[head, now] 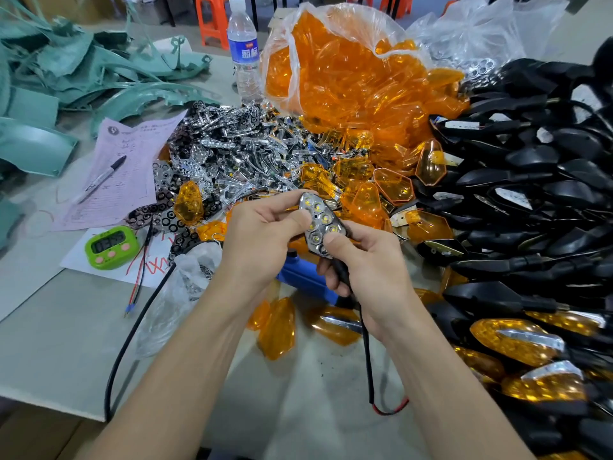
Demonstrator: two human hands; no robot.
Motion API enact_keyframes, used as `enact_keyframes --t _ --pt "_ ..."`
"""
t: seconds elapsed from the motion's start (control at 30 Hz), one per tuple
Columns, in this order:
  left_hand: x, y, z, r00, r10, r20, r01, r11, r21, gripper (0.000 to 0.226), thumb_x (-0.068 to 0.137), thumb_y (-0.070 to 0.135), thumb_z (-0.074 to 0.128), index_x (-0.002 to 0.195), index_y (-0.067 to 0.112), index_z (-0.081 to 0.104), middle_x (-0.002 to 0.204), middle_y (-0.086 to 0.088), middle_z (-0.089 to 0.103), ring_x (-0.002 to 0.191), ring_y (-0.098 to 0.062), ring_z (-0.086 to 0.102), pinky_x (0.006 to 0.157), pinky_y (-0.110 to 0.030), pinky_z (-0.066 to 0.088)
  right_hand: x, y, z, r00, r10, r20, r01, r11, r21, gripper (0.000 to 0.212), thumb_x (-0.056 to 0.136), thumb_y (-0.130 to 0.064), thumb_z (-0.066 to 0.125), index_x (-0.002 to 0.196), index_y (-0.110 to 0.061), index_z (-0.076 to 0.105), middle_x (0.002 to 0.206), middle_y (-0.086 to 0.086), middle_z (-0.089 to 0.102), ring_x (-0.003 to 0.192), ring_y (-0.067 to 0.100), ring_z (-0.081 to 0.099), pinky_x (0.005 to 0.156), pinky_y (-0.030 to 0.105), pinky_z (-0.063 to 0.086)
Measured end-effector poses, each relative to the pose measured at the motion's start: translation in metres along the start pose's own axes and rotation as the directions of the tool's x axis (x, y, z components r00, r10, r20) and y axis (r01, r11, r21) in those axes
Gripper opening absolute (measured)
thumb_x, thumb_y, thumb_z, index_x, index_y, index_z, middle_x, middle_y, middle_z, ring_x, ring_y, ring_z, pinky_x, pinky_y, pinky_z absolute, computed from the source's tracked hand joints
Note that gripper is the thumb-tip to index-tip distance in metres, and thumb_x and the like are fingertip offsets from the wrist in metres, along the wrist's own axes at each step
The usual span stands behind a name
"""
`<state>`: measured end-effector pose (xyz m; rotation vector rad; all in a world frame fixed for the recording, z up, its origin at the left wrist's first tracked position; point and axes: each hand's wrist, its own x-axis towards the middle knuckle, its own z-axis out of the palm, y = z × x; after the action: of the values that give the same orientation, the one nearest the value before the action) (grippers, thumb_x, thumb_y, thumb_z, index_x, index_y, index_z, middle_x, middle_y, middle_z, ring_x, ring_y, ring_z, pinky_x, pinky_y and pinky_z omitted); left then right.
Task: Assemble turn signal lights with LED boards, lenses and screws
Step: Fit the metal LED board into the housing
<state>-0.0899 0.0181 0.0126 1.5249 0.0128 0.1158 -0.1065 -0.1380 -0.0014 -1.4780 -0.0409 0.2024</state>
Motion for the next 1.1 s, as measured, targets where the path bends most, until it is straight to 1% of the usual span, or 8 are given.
enact_keyframes --t 0.2,0.27,0.47,0.6,0.67,0.77,0.97,1.1 --pt "-0.003 0.005 0.007 0.99 -0.143 0.01 0.143 0.977 -0.158 0.022 0.105 0.013 0.057 0.115 0.007 0.076 0.108 -0.027 0.074 0.087 -0.031 0.064 0.08 -0.051 0.049 -0.002 -0.003 0.002 1.0 -0.017 0.021 0.015 0.998 0.056 0.022 0.105 -0.017 0.056 0.096 -0.021 0.076 0.067 0.011 0.065 0.051 0.018 0.054 0.042 0.024 0.04" --pt "-0.003 0.004 0.008 0.983 -0.178 -0.038 0.168 0.966 -0.197 0.023 0.104 0.012 0.058 0.118 -0.001 0.072 0.1 -0.026 0.074 0.081 -0.032 0.063 0.078 -0.049 0.048 -0.003 -0.002 0.003 0.999 0.004 0.038 -0.006 0.999 0.052 0.017 0.105 -0.019 0.057 0.103 -0.02 0.074 0.069 0.011 0.066 0.053 0.02 0.055 0.043 0.025 0.041" --pt "-0.007 0.004 0.015 0.994 -0.073 -0.075 0.068 0.995 -0.071 0.023 0.101 0.003 0.061 0.097 0.013 0.081 0.083 -0.015 0.073 0.073 -0.029 0.061 0.071 -0.047 0.052 -0.003 -0.005 0.013 0.999 -0.006 -0.039 0.004 0.999 -0.055 0.025 0.105 -0.037 0.057 0.089 -0.024 0.072 0.078 0.007 0.068 0.052 0.022 0.057 0.042 0.028 0.042" --pt "-0.007 0.008 0.009 0.985 -0.174 -0.018 0.172 0.981 -0.092 0.043 0.107 0.042 0.048 0.095 0.024 0.085 0.099 -0.01 0.08 0.088 -0.022 0.075 0.077 -0.037 0.06 -0.002 -0.011 0.011 0.998 -0.023 -0.055 0.021 0.999 -0.034 0.027 0.106 -0.03 0.058 0.086 -0.02 0.073 0.072 0.007 0.066 0.047 0.018 0.052 0.04 0.024 0.038" --pt "-0.006 0.008 0.005 0.974 -0.225 -0.007 0.222 0.966 -0.136 0.052 0.106 0.05 0.041 0.095 0.022 0.084 0.104 -0.01 0.08 0.097 -0.026 0.076 0.092 -0.049 0.06 -0.004 -0.013 0.012 0.999 -0.019 -0.046 0.018 0.999 -0.029 0.025 0.106 -0.029 0.058 0.088 -0.02 0.073 0.072 0.008 0.067 0.047 0.015 0.052 0.04 0.022 0.038" --pt "-0.006 0.012 0.005 0.973 -0.228 0.035 0.231 0.964 -0.136 0.05 0.106 0.046 0.044 0.101 0.012 0.08 0.107 -0.016 0.078 0.101 -0.039 0.072 0.099 -0.062 0.052 -0.005 -0.013 0.013 0.999 -0.002 -0.037 0.002 1.0 0.02 0.024 0.105 -0.027 0.059 0.089 -0.017 0.074 0.07 0.007 0.065 0.046 0.015 0.051 0.039 0.022 0.037" --pt "-0.009 0.016 0.008 0.994 -0.105 0.037 0.105 0.994 -0.011 0.022 0.099 0.016 0.063 0.089 0.013 0.082 0.1 -0.015 0.078 0.087 -0.026 0.071 0.088 -0.054 0.059 -0.005 -0.01 0.013 0.998 0.033 -0.046 -0.029 0.997 0.078 0.018 0.102 -0.028 0.064 0.095 -0.019 0.079 0.069 0.007 0.066 0.045 0.018 0.051 0.038 0.025 0.035" --pt "-0.009 0.018 0.009 0.997 -0.077 0.017 0.076 0.995 0.066 0.024 0.102 0.006 0.059 0.096 0.01 0.082 0.098 -0.016 0.078 0.092 -0.034 0.073 0.092 -0.059 0.059 -0.005 -0.008 0.011 0.997 0.058 -0.048 -0.052 0.992 0.111 0.019 0.101 -0.026 0.066 0.091 -0.016 0.079 0.068 0.008 0.067 0.044 0.019 0.048 0.037 0.024 0.035"
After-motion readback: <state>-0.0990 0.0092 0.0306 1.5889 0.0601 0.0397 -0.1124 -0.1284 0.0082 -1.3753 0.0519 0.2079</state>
